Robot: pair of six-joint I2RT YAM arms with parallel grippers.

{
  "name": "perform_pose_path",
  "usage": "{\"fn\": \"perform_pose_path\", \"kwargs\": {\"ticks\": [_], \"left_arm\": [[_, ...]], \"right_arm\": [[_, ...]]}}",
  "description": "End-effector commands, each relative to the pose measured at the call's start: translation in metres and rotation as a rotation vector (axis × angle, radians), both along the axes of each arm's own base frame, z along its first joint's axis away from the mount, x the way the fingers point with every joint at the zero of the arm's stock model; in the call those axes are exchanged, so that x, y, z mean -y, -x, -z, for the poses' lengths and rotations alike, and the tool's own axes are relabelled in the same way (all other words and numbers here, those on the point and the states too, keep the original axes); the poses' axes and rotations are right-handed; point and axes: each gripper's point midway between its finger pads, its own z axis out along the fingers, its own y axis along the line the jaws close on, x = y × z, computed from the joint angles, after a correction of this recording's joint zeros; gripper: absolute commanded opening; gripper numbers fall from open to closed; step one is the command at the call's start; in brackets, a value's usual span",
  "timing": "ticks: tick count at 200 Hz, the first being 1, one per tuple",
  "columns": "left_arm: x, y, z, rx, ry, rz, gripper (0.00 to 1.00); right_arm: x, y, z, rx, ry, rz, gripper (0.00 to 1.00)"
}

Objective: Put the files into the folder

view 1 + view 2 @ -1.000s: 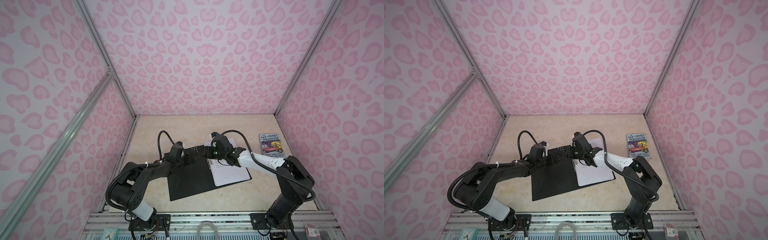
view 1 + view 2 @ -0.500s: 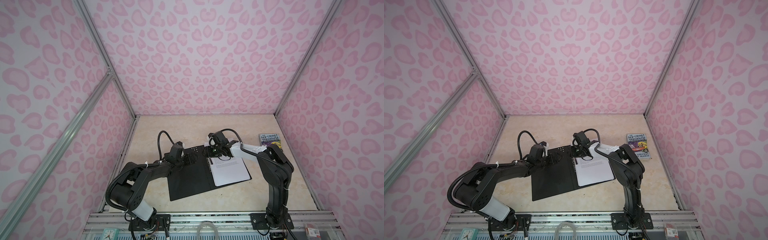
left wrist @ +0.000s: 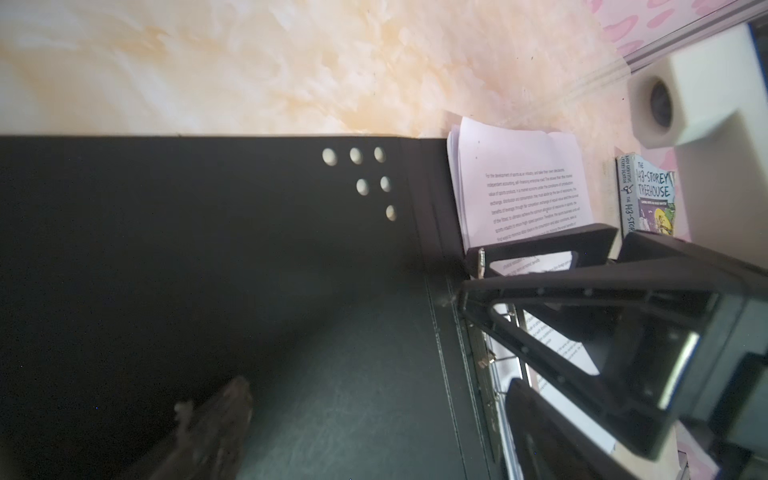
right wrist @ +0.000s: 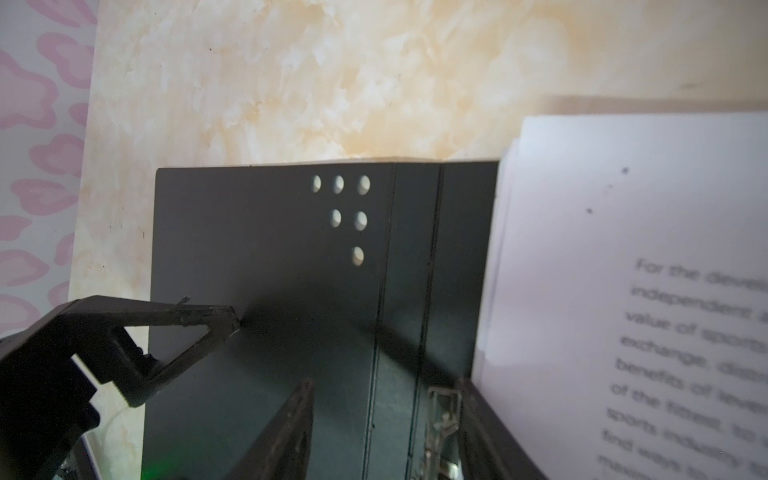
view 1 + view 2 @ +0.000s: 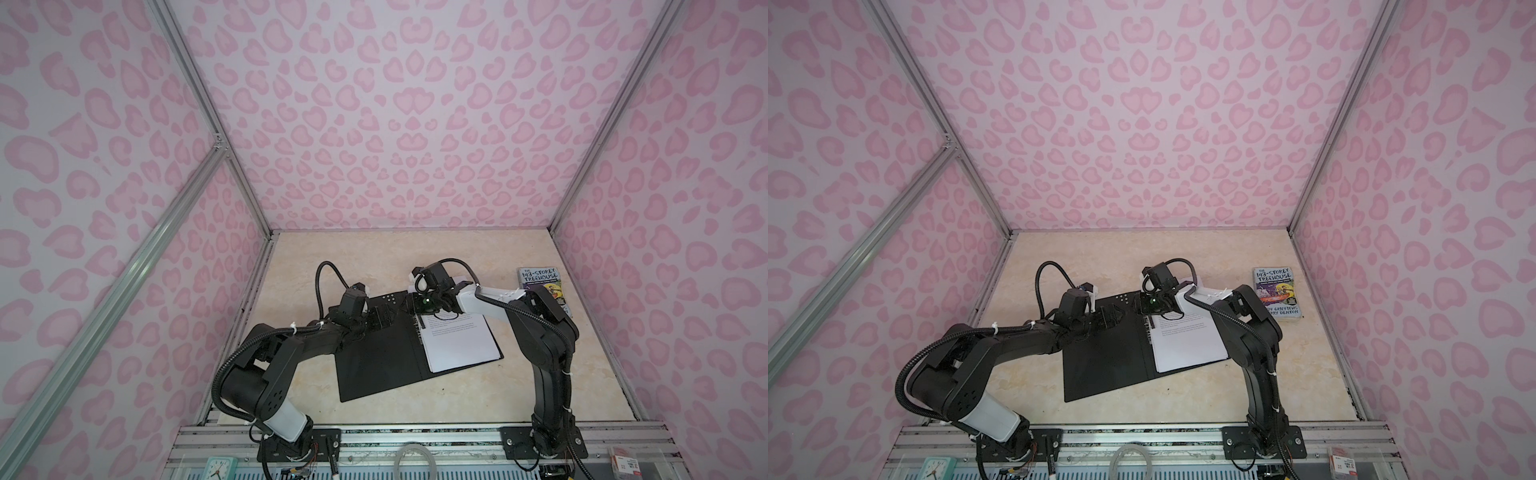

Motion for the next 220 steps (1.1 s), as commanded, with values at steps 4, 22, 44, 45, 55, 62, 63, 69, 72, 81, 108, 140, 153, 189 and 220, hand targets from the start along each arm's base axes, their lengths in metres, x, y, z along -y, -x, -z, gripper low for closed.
{"fn": "perform_pose_path", "kwargs": {"ticks": [4, 22, 44, 45, 55, 62, 63, 69, 72, 81, 108, 140, 153, 189, 220], "left_arm": [[-0.019, 0.032, 0.036, -0.183, -0.089, -0.024, 0.98], [-0.018, 0.031, 0.036, -0.181, -0.087, -0.023, 0.98], [-0.018, 0.031, 0.036, -0.182, -0.087, -0.023, 0.98], [-0.018, 0.031, 0.036, -0.182, -0.087, -0.023, 0.97], [-0.018, 0.031, 0.036, -0.183, -0.088, -0.023, 0.98], [-0.018, 0.031, 0.036, -0.183, -0.088, -0.023, 0.98], [-0.018, 0.032, 0.036, -0.184, -0.088, -0.024, 0.98], [-0.018, 0.031, 0.036, -0.183, -0.087, -0.024, 0.98], [-0.018, 0.032, 0.037, -0.185, -0.087, -0.023, 0.98], [-0.018, 0.032, 0.037, -0.186, -0.087, -0.023, 0.98], [-0.018, 0.031, 0.038, -0.189, -0.088, -0.023, 0.98], [-0.018, 0.032, 0.04, -0.194, -0.091, -0.023, 0.97], [-0.018, 0.031, 0.04, -0.192, -0.091, -0.024, 0.98], [-0.019, 0.031, 0.041, -0.194, -0.096, -0.026, 0.98], [-0.019, 0.031, 0.042, -0.198, -0.096, -0.025, 0.98]], "right_arm": [[-0.007, 0.006, -0.003, -0.015, -0.025, -0.069, 0.54], [-0.009, 0.009, -0.004, -0.023, -0.009, -0.109, 0.53], [-0.006, 0.009, 0.0, -0.037, 0.044, -0.148, 0.52], [-0.006, 0.01, 0.001, -0.04, 0.047, -0.149, 0.52], [-0.003, 0.009, 0.004, -0.047, 0.082, -0.16, 0.52], [0.0, 0.008, 0.006, -0.047, 0.112, -0.166, 0.51], [0.0, 0.008, 0.006, -0.047, 0.116, -0.168, 0.51], [0.002, 0.008, 0.008, -0.046, 0.14, -0.172, 0.51], [0.003, 0.009, 0.011, -0.05, 0.15, -0.176, 0.51], [0.002, 0.004, 0.007, -0.035, 0.159, -0.18, 0.5], [0.002, 0.002, 0.008, -0.029, 0.178, -0.197, 0.49], [0.001, 0.0, 0.01, -0.033, 0.194, -0.223, 0.49], [-0.001, -0.001, 0.008, -0.032, 0.192, -0.228, 0.48], [-0.006, 0.002, -0.007, 0.012, 0.201, -0.247, 0.47], [-0.009, 0.006, -0.017, 0.016, 0.17, -0.255, 0.47]]}}
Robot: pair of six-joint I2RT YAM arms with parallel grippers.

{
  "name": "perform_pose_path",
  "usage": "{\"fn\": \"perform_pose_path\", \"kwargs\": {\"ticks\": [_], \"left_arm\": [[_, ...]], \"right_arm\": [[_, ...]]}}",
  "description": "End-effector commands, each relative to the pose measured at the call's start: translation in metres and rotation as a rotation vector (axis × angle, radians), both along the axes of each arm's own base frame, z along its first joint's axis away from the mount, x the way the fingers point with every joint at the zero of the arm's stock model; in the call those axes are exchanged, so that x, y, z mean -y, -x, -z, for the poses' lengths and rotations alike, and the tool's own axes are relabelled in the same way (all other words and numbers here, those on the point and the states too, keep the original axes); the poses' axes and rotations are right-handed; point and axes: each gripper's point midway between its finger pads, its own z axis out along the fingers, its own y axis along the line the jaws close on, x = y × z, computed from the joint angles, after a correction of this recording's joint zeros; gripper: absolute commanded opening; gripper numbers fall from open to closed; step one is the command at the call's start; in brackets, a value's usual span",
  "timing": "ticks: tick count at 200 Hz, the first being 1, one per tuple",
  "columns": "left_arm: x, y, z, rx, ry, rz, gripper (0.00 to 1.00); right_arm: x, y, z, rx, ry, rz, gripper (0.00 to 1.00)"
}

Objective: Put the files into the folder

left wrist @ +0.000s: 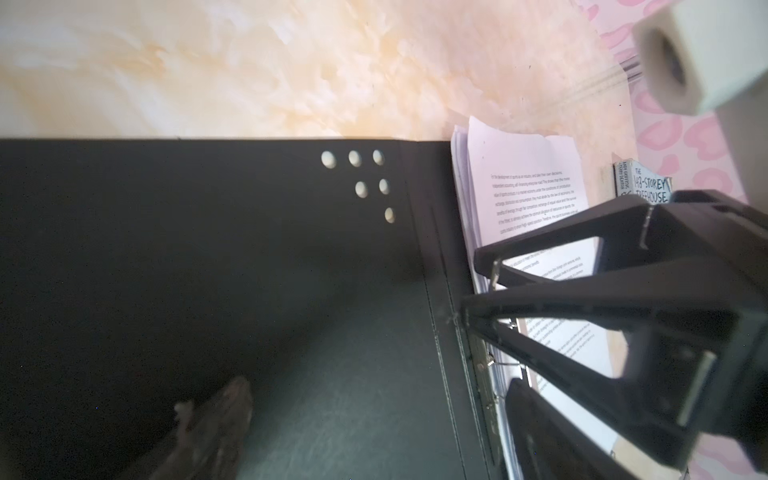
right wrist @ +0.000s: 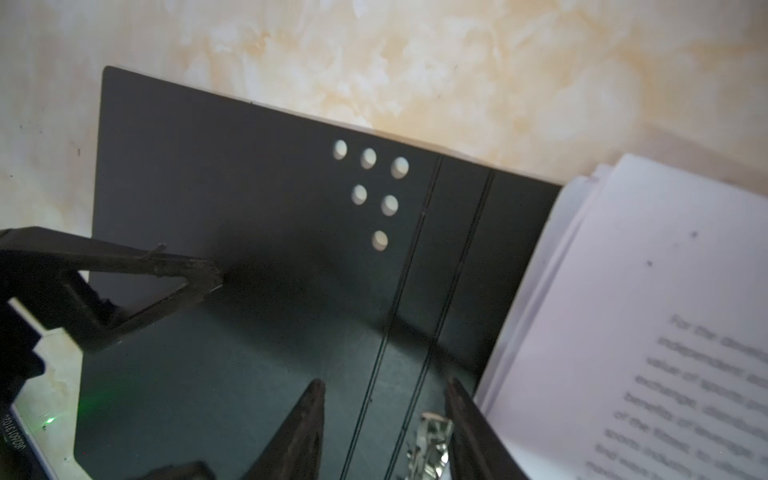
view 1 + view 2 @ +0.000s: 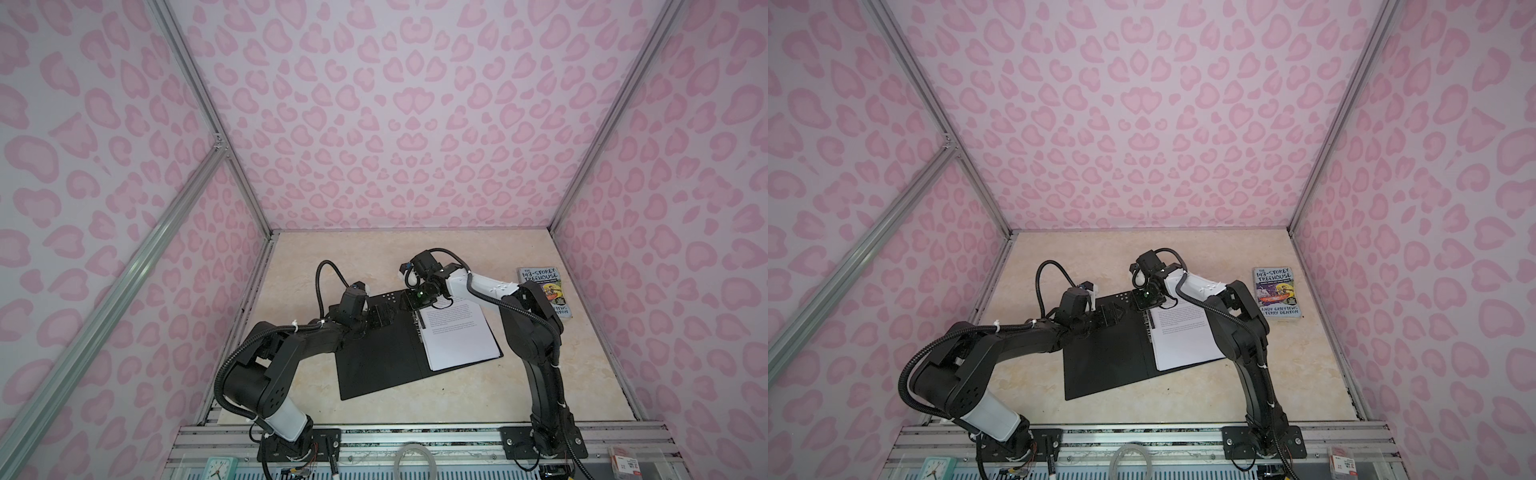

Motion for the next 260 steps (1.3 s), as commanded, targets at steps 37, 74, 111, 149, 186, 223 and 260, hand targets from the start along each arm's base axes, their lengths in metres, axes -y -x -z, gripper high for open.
{"fn": "perform_pose_path", "kwargs": {"ticks": [37, 74, 111, 149, 186, 223, 260], "left_arm": [[-0.021, 0.036, 0.041, -0.205, -0.099, -0.025, 0.98], [-0.02, 0.035, 0.04, -0.202, -0.097, -0.025, 0.98], [-0.02, 0.036, 0.04, -0.203, -0.096, -0.024, 0.98], [-0.019, 0.036, 0.041, -0.205, -0.094, -0.022, 0.98], [-0.02, 0.036, 0.042, -0.208, -0.095, -0.024, 0.98], [-0.021, 0.036, 0.04, -0.205, -0.095, -0.029, 0.98], [-0.021, 0.036, 0.04, -0.204, -0.092, -0.03, 0.97]], "right_arm": [[-0.005, 0.017, -0.018, -0.002, -0.064, -0.033, 0.46], [-0.001, 0.037, -0.023, -0.005, -0.107, -0.024, 0.46], [0.0, 0.055, -0.027, -0.009, -0.14, -0.027, 0.46], [0.006, 0.06, -0.034, 0.033, -0.132, 0.002, 0.47], [0.014, 0.043, -0.056, 0.137, -0.15, 0.12, 0.49], [0.017, 0.037, -0.076, 0.159, -0.158, 0.207, 0.62], [0.041, 0.035, -0.102, 0.267, -0.259, 0.455, 0.97]]}}
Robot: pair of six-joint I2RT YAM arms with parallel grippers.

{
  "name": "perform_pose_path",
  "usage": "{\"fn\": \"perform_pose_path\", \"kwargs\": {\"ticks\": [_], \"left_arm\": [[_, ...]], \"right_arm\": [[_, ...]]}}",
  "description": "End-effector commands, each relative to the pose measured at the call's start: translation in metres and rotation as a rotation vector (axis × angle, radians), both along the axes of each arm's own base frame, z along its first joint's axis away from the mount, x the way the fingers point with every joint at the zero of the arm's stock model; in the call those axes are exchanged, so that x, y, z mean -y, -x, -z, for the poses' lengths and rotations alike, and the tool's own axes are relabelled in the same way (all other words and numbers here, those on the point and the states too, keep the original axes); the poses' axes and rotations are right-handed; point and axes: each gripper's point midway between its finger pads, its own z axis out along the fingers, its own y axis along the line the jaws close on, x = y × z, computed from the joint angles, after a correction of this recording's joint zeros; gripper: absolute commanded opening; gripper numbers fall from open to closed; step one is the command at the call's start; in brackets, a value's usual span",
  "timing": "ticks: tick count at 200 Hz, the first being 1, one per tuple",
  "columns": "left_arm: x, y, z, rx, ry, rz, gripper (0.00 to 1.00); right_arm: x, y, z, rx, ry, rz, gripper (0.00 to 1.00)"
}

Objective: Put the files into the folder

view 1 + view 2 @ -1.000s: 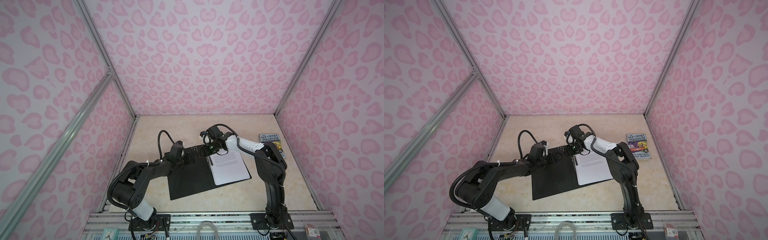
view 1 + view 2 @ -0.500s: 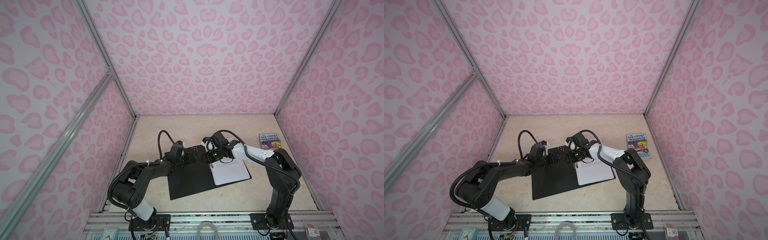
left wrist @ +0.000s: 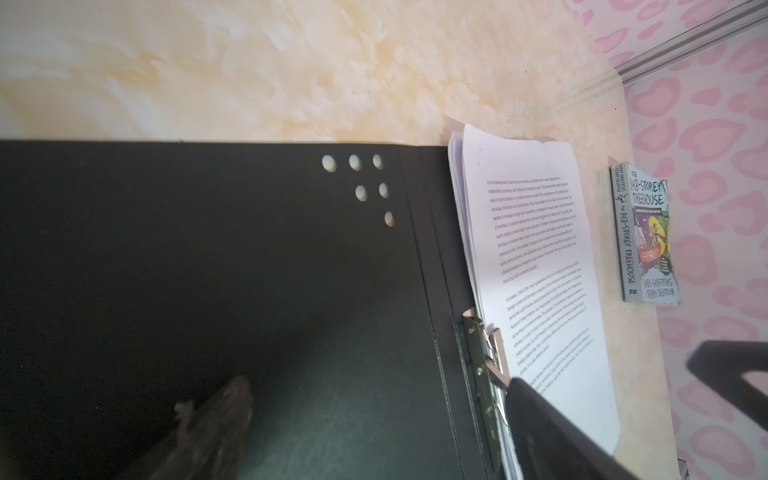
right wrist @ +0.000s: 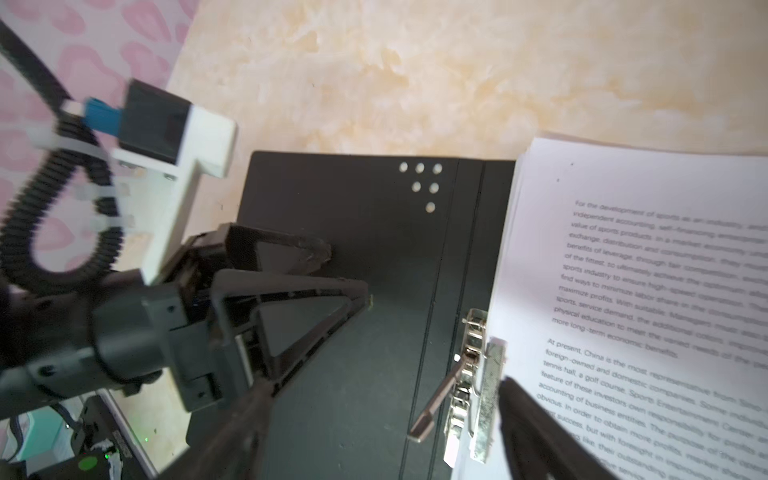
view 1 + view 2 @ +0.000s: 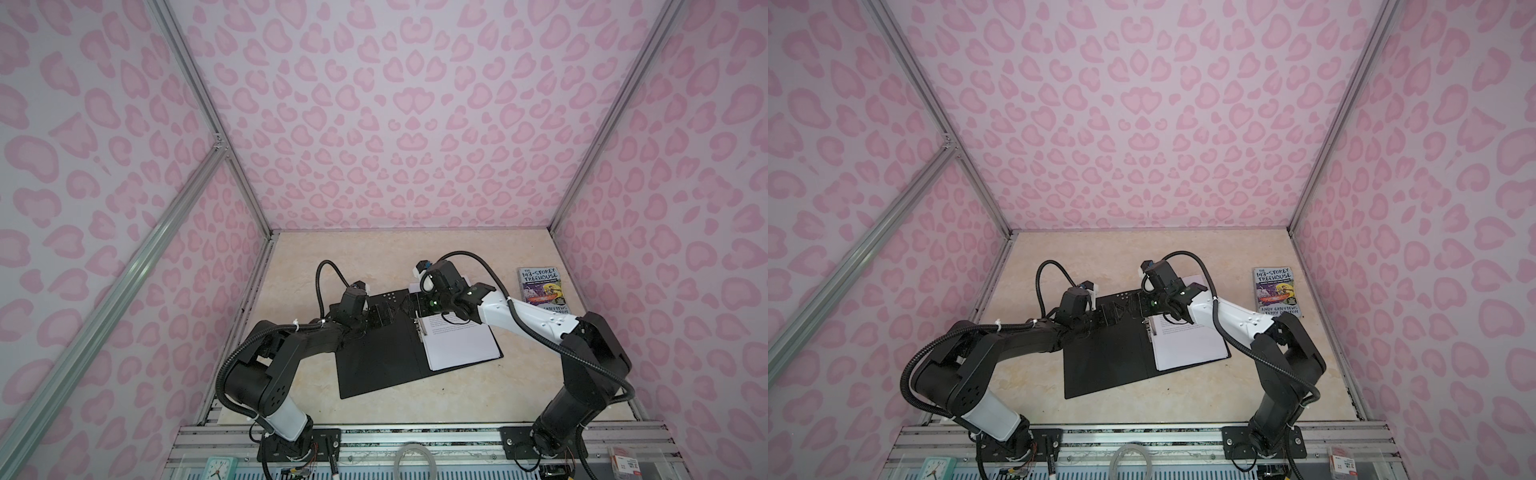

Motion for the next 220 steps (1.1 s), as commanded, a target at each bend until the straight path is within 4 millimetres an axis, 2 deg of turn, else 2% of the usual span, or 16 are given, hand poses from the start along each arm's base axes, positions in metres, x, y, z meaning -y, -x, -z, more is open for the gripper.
{"fn": "perform_pose_path", "kwargs": {"ticks": [1, 41, 54, 66, 89, 97, 124, 150, 175, 198, 220], "left_arm": [[-0.021, 0.039, 0.041, -0.217, -0.097, -0.027, 0.97], [-0.021, 0.04, 0.041, -0.219, -0.091, -0.029, 0.97], [-0.021, 0.04, 0.041, -0.22, -0.089, -0.029, 0.97], [-0.02, 0.04, 0.04, -0.221, -0.084, -0.028, 0.98], [-0.018, 0.04, 0.038, -0.217, -0.074, -0.022, 0.97], [-0.018, 0.04, 0.037, -0.215, -0.073, -0.022, 0.97], [-0.019, 0.041, 0.032, -0.202, -0.07, -0.023, 0.98], [-0.019, 0.041, 0.028, -0.193, -0.063, -0.021, 0.97], [-0.018, 0.042, 0.025, -0.189, -0.053, -0.017, 0.97], [-0.017, 0.042, 0.022, -0.183, -0.049, -0.016, 0.98], [-0.017, 0.042, 0.021, -0.179, -0.047, -0.016, 0.97]], "right_arm": [[0.019, -0.013, -0.012, 0.055, -0.111, 0.225, 0.97], [0.042, 0.002, -0.016, 0.059, -0.309, 0.469, 0.97], [0.051, 0.009, -0.007, 0.009, -0.331, 0.583, 0.86], [0.053, 0.014, 0.009, -0.091, -0.307, 0.663, 0.7], [0.032, 0.024, 0.035, -0.228, -0.289, 0.685, 0.49], [0.025, 0.027, 0.04, -0.254, -0.304, 0.689, 0.45], [0.013, 0.028, 0.046, -0.259, -0.298, 0.717, 0.44], [0.015, 0.026, 0.05, -0.264, -0.283, 0.762, 0.4], [0.019, 0.024, 0.052, -0.265, -0.284, 0.795, 0.32], [0.015, 0.023, 0.052, -0.274, -0.297, 0.791, 0.22], [0.013, 0.022, 0.053, -0.28, -0.297, 0.791, 0.21]]}}
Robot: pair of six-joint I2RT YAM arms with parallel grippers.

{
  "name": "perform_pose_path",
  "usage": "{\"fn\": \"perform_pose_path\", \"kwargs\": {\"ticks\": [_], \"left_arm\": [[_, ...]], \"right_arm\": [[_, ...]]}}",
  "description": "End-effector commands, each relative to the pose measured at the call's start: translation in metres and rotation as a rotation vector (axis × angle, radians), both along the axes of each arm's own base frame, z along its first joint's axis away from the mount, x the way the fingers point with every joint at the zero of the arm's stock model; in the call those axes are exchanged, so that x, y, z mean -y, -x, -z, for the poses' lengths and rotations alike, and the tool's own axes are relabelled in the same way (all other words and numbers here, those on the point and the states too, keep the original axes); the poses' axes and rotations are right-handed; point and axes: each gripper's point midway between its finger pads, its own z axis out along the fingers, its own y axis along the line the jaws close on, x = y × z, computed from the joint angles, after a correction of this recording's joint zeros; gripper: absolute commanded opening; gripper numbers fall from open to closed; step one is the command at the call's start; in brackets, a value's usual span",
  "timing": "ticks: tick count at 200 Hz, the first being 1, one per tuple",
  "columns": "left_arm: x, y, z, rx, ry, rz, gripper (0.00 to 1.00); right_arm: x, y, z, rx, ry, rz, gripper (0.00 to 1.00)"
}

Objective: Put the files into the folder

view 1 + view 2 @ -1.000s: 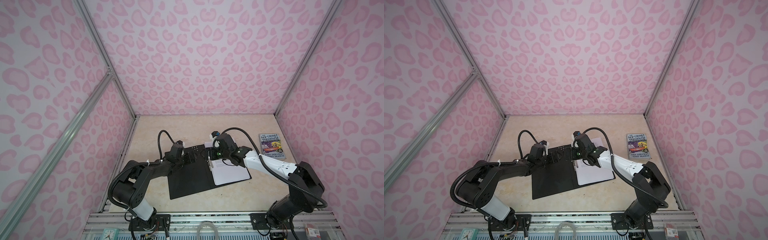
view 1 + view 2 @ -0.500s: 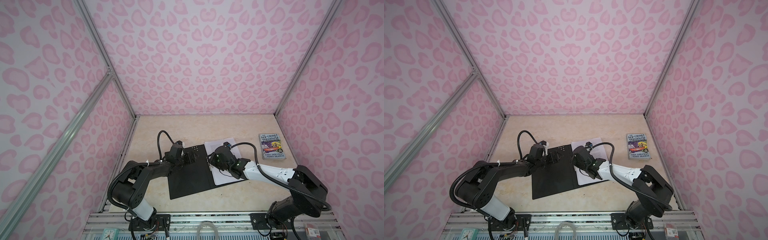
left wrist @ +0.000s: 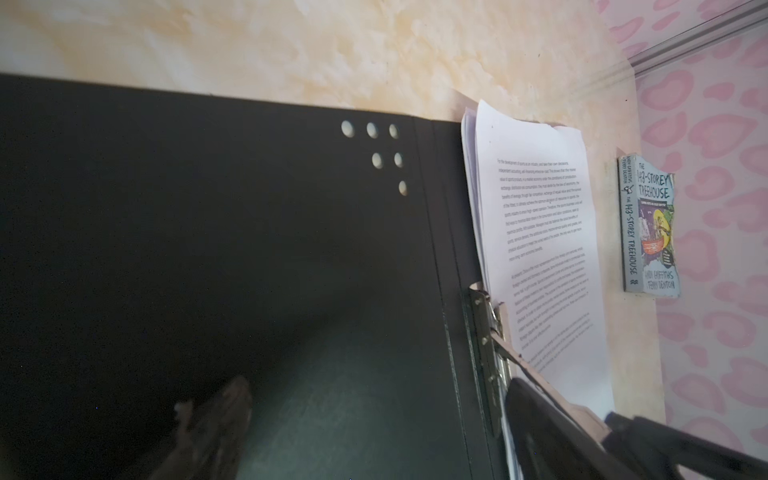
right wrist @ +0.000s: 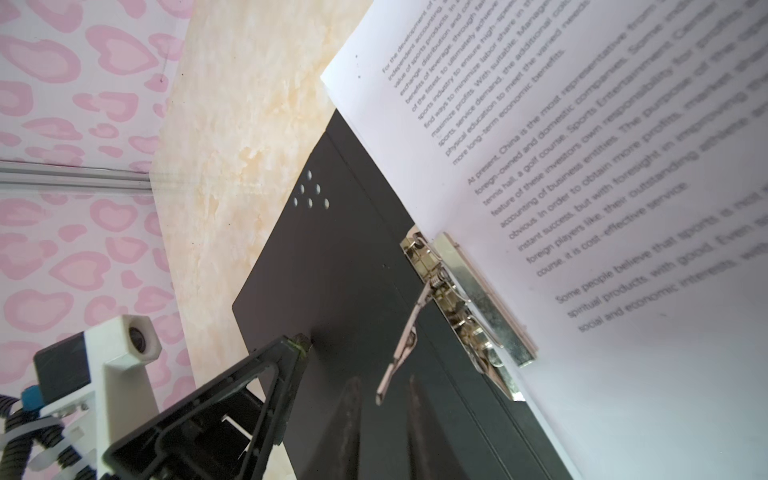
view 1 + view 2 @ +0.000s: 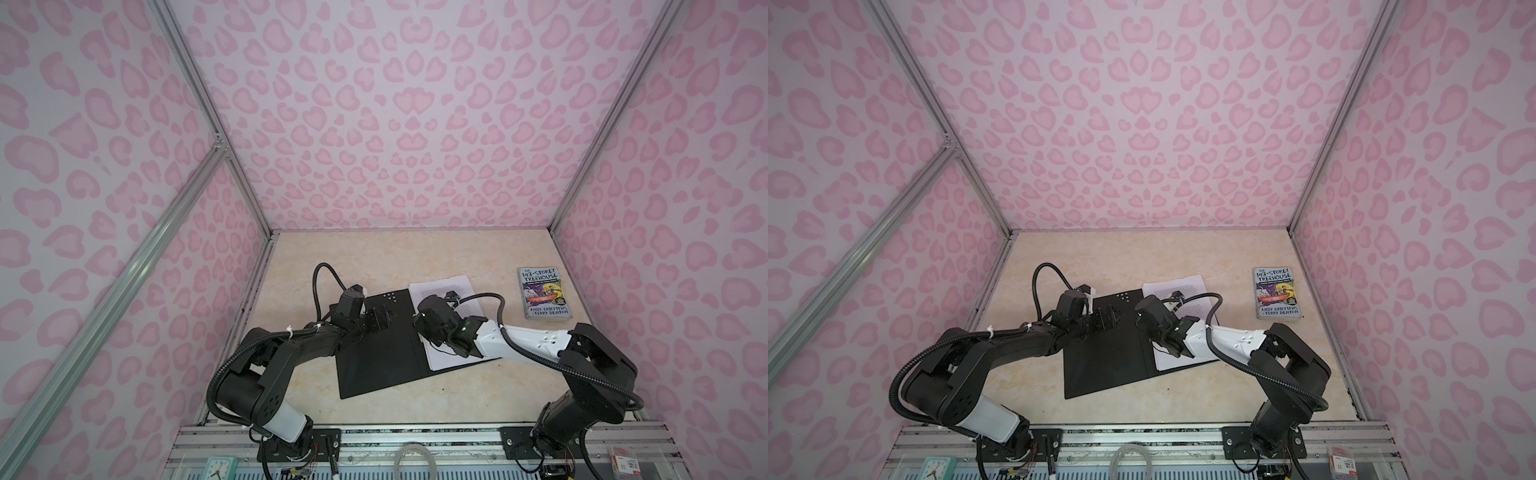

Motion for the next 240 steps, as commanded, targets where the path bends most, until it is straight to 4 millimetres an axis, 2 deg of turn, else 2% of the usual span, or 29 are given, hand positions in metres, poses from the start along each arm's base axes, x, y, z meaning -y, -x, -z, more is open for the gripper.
{"fn": "perform_pose_path", "kwargs": {"ticks": [1, 31, 81, 121, 240], "left_arm": [[-0.012, 0.026, 0.024, -0.143, -0.052, -0.013, 0.97], [-0.012, 0.026, 0.024, -0.143, -0.05, -0.011, 0.97], [-0.012, 0.026, 0.024, -0.142, -0.05, -0.012, 0.97], [-0.012, 0.026, 0.024, -0.143, -0.048, -0.012, 0.97], [-0.012, 0.026, 0.023, -0.141, -0.05, -0.015, 0.98]], "right_arm": [[0.0, -0.003, 0.002, 0.002, -0.003, 0.025, 0.21], [-0.002, -0.006, 0.005, -0.001, -0.012, 0.026, 0.15], [0.0, -0.006, 0.006, -0.004, -0.008, 0.027, 0.14], [0.0, -0.006, 0.009, -0.008, -0.02, 0.026, 0.08], [0.004, -0.005, 0.016, -0.018, -0.023, 0.026, 0.1]]}}
